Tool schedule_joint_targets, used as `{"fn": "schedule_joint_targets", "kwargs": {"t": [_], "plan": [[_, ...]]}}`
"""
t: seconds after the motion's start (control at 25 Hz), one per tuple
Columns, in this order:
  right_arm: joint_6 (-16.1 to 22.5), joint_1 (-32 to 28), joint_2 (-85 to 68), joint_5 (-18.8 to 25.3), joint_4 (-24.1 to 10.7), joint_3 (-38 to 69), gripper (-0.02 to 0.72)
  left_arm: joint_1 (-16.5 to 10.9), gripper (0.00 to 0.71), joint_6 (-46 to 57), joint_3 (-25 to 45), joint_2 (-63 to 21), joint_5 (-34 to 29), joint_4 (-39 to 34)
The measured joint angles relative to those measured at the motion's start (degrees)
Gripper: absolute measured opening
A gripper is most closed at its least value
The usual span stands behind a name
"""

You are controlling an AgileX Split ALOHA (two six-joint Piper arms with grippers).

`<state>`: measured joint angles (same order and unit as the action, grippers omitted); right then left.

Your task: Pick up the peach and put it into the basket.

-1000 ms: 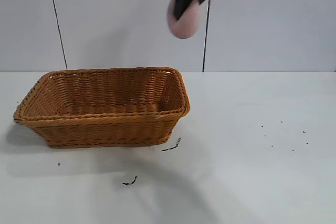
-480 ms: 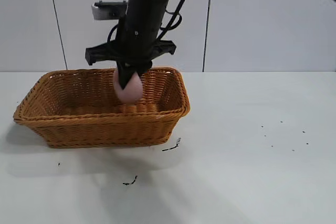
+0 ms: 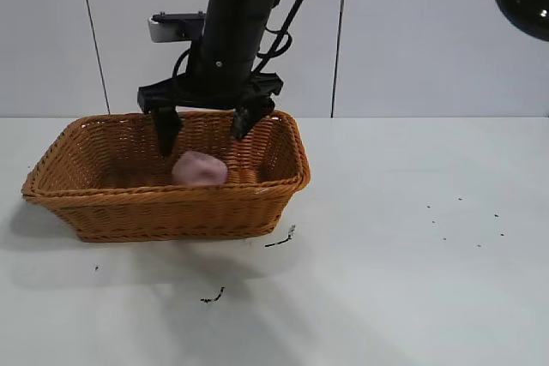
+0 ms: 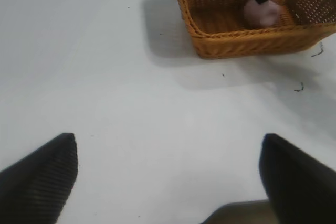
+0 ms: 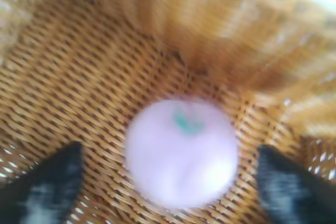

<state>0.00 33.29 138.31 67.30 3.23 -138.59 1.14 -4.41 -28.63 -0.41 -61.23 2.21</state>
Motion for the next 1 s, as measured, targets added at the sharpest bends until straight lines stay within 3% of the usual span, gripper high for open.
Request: {"fn": "schedule_joint_targets", "kwargs": {"t": [0.2,0.6,1.0], "plan": [[0.00,-7.37,-0.13,2.32,-0.42,-1.07,0.690,0.00,0.692,0.00,0.00,0.00,0.00,0.00],[-0.83,-23.83,-0.13,2.38,-1.01,-1.07,0.690,0.00,0.692,0.00,0.00,0.00,0.00,0.00],[-1.98,-32.28,-0.45,2.42,-0.31,-0.63,0.690,0.00,0.692,0.00,0.00,0.00,0.00,0.00]]}}
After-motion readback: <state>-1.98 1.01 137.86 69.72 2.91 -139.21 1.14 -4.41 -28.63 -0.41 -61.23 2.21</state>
